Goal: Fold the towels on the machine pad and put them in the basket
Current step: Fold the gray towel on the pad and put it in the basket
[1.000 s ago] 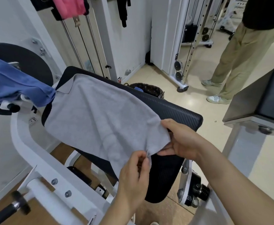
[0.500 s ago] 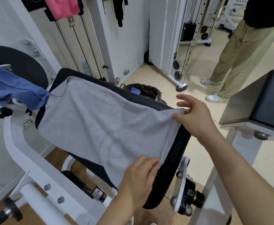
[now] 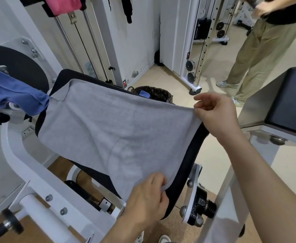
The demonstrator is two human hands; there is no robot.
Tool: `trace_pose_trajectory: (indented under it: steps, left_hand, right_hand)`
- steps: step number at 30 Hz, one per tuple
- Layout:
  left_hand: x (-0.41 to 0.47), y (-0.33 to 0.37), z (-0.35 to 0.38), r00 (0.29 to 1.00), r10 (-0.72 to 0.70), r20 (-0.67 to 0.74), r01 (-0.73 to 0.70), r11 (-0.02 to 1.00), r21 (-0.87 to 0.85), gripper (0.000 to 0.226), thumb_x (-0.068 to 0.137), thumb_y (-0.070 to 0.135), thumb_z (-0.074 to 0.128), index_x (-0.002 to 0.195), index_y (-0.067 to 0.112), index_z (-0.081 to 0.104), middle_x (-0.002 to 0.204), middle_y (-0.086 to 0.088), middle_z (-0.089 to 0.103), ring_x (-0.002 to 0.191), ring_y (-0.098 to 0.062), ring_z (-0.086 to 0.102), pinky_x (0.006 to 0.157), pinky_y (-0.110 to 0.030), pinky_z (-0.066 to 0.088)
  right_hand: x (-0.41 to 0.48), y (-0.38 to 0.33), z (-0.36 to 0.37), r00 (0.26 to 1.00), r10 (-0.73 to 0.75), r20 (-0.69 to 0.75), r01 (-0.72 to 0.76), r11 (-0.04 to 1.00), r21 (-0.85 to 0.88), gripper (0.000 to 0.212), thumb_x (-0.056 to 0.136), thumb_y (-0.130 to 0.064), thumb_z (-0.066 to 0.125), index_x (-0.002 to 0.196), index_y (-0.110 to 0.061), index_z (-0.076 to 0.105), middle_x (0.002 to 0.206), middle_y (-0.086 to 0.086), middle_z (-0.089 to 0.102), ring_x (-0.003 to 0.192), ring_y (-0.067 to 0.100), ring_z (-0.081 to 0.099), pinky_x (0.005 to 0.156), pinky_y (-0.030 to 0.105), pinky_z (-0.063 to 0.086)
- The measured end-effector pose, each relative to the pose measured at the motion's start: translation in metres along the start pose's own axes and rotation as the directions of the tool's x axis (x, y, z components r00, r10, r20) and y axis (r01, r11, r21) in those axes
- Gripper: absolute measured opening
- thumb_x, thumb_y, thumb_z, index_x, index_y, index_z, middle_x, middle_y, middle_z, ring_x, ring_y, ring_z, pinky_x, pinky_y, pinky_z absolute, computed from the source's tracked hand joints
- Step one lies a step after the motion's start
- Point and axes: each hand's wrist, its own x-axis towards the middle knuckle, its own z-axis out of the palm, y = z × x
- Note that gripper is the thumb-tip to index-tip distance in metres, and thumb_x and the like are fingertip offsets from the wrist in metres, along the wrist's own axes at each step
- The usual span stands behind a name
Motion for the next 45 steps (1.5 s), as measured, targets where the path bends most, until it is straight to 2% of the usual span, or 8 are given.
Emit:
trace_pose_trajectory:
  steps: [9, 13, 16, 20, 23, 27, 36, 45]
  left_hand:
    - [-0.020, -0.006, 0.004, 1.000, -0.018, -0.013, 0.018, 1.000, -0.010, 0.005, 0.090, 0.033, 0.055, 0.090, 0.029, 0.053, 0.063, 0.013, 0.050, 0.064, -0.011, 0.051, 0.058, -0.025, 0.043]
    - [-0.021, -0.002, 0.005, 0.991, -0.037, 0.132, 0.058, 0.986, -0.156, 0.019, 0.089, 0.034, 0.053, 0.107, 0.032, 0.060, 0.084, 0.013, 0.064, 0.078, -0.007, 0.056, 0.074, -0.024, 0.048]
    - [-0.018, -0.001, 0.004, 0.977, -0.060, 0.204, 0.113, 0.959, -0.258, 0.025, 0.093, 0.032, 0.054, 0.115, 0.034, 0.065, 0.098, 0.017, 0.069, 0.089, -0.001, 0.061, 0.081, -0.012, 0.046]
    - [-0.020, -0.009, -0.003, 0.955, -0.161, 0.250, 0.261, 0.856, -0.446, 0.025, 0.093, 0.022, 0.059, 0.107, 0.040, 0.070, 0.091, 0.022, 0.070, 0.084, 0.001, 0.065, 0.081, -0.015, 0.051]
    - [-0.025, -0.028, -0.022, 0.952, -0.255, 0.171, 0.307, 0.791, -0.530, 0.029, 0.092, 0.017, 0.061, 0.088, 0.044, 0.070, 0.079, 0.008, 0.071, 0.073, -0.012, 0.066, 0.075, -0.031, 0.056]
    - [-0.031, -0.076, -0.059, 0.906, -0.422, 0.043, 0.366, 0.726, -0.582, 0.026, 0.094, 0.011, 0.058, 0.093, 0.034, 0.071, 0.074, 0.004, 0.069, 0.066, -0.009, 0.064, 0.068, -0.024, 0.054]
    - [-0.028, -0.224, -0.139, 0.712, -0.666, -0.223, 0.475, 0.691, -0.545, 0.023, 0.098, 0.020, 0.049, 0.108, 0.036, 0.062, 0.096, 0.016, 0.062, 0.089, -0.001, 0.058, 0.076, -0.019, 0.045]
    - [0.006, -0.330, -0.184, 0.568, -0.723, -0.394, 0.557, 0.690, -0.463, 0.031, 0.096, 0.017, 0.050, 0.126, 0.024, 0.057, 0.118, -0.003, 0.051, 0.097, -0.016, 0.054, 0.082, -0.024, 0.038]
  right_hand:
    - [-0.013, 0.015, 0.004, 0.985, -0.169, 0.013, 0.132, 0.718, -0.684, 0.041, 0.079, 0.007, 0.049, 0.112, -0.013, 0.063, 0.105, 0.010, 0.058, 0.102, 0.032, 0.049, 0.070, 0.033, 0.036]
    - [-0.025, 0.004, 0.010, 0.917, -0.333, 0.220, 0.397, 0.710, -0.581, 0.034, 0.081, 0.003, 0.052, 0.108, -0.011, 0.066, 0.103, 0.009, 0.055, 0.091, 0.030, 0.054, 0.067, 0.032, 0.038]
    - [-0.034, 0.008, 0.014, 0.846, -0.246, 0.473, 0.513, 0.615, -0.598, 0.030, 0.088, -0.011, 0.050, 0.114, -0.016, 0.065, 0.110, 0.006, 0.052, 0.096, 0.028, 0.052, 0.073, 0.033, 0.043]
    - [-0.036, 0.011, 0.012, 0.833, -0.196, 0.517, 0.528, 0.558, -0.640, 0.035, 0.087, -0.018, 0.055, 0.122, -0.018, 0.060, 0.115, 0.006, 0.048, 0.098, 0.029, 0.047, 0.079, 0.035, 0.044]
    - [-0.032, 0.004, 0.015, 0.826, -0.090, 0.556, 0.526, 0.477, -0.704, 0.038, 0.086, -0.023, 0.057, 0.124, -0.022, 0.053, 0.116, 0.004, 0.044, 0.101, 0.026, 0.045, 0.073, 0.031, 0.038]
    - [-0.022, -0.029, 0.035, 0.839, -0.021, 0.543, 0.512, 0.366, -0.777, 0.026, 0.089, -0.028, 0.050, 0.114, -0.023, 0.057, 0.109, 0.002, 0.051, 0.100, 0.025, 0.051, 0.071, 0.032, 0.044]
    - [-0.003, -0.112, 0.213, 0.656, -0.209, 0.725, 0.687, 0.564, -0.458, 0.028, 0.096, -0.024, 0.050, 0.122, -0.023, 0.057, 0.117, -0.002, 0.058, 0.106, 0.022, 0.056, 0.086, 0.038, 0.048]
    - [0.025, -0.136, 0.362, 0.598, -0.271, 0.754, 0.776, 0.430, -0.461, 0.044, 0.095, -0.015, 0.047, 0.137, -0.022, 0.042, 0.143, 0.002, 0.039, 0.128, 0.026, 0.035, 0.091, 0.041, 0.047]
